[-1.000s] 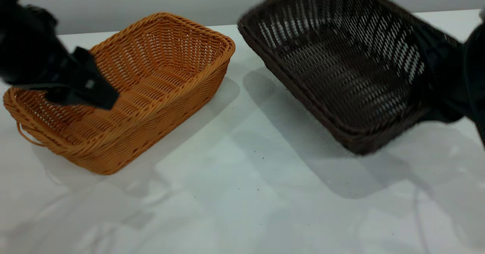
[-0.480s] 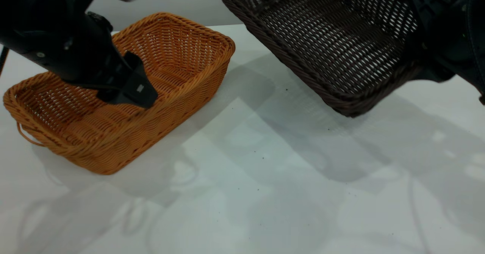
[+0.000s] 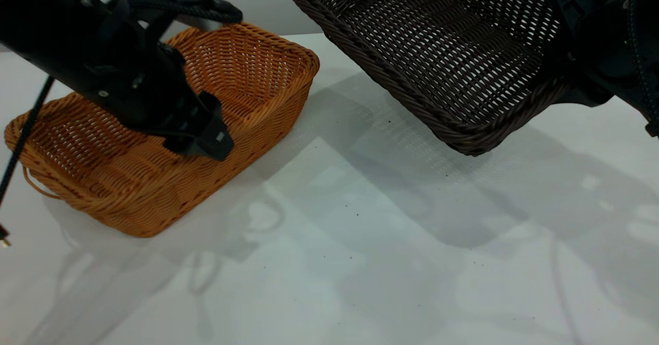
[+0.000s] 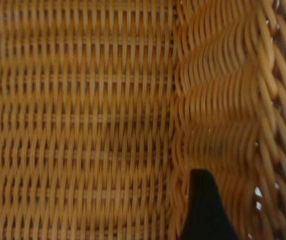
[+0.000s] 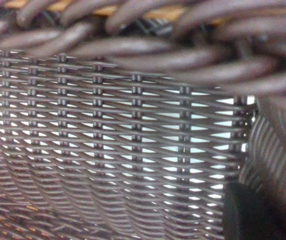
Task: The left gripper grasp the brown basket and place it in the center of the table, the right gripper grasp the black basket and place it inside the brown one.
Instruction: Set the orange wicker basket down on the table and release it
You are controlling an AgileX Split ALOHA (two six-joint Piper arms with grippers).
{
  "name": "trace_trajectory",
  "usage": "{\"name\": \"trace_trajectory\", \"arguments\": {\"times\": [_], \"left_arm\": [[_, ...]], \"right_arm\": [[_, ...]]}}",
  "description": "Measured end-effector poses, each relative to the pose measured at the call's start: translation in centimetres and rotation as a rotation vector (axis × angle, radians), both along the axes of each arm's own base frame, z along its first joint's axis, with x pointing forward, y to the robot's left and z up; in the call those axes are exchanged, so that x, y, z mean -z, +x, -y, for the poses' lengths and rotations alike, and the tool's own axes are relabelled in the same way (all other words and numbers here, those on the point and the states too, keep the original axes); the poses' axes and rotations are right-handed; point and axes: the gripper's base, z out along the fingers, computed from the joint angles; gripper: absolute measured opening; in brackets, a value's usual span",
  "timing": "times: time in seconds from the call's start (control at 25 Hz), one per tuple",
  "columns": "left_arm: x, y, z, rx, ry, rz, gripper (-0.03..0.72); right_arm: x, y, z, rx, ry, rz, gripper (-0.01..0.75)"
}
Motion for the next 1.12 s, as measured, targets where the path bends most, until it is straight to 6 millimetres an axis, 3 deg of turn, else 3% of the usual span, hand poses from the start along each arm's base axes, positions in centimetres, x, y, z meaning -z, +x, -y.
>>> {"name": "trace_trajectory", "arguments": {"times": [0.16, 0.4, 0.6, 0.84, 1.12], "left_arm": [[0.9, 0.7, 0.3, -0.001, 0.006, -0.011, 0.357], [1.9, 0.3, 1.3, 0.064, 0.031, -0.03, 0.116], [2.3, -1.1, 3.1, 0.231, 0.071, -0.061, 0.121], [2.6, -4.1, 5.6, 0.489, 0.103, -0.173, 0.121], [2.7, -7.4, 8.1, 0.702, 0.12, -0.275, 0.123]], "right_arm": [[0.0, 0.0, 0.0, -0.006, -0.003, 0.001, 0.12], [-1.5, 1.3, -0.8, -0.047, 0.019, 0.064, 0.12], [-3.6, 3.1, -1.7, -0.14, -0.005, 0.171, 0.12], [-5.7, 4.3, -2.9, -0.289, -0.02, 0.286, 0.12], [-6.4, 4.3, -3.3, -0.469, -0.019, 0.339, 0.12]]}}
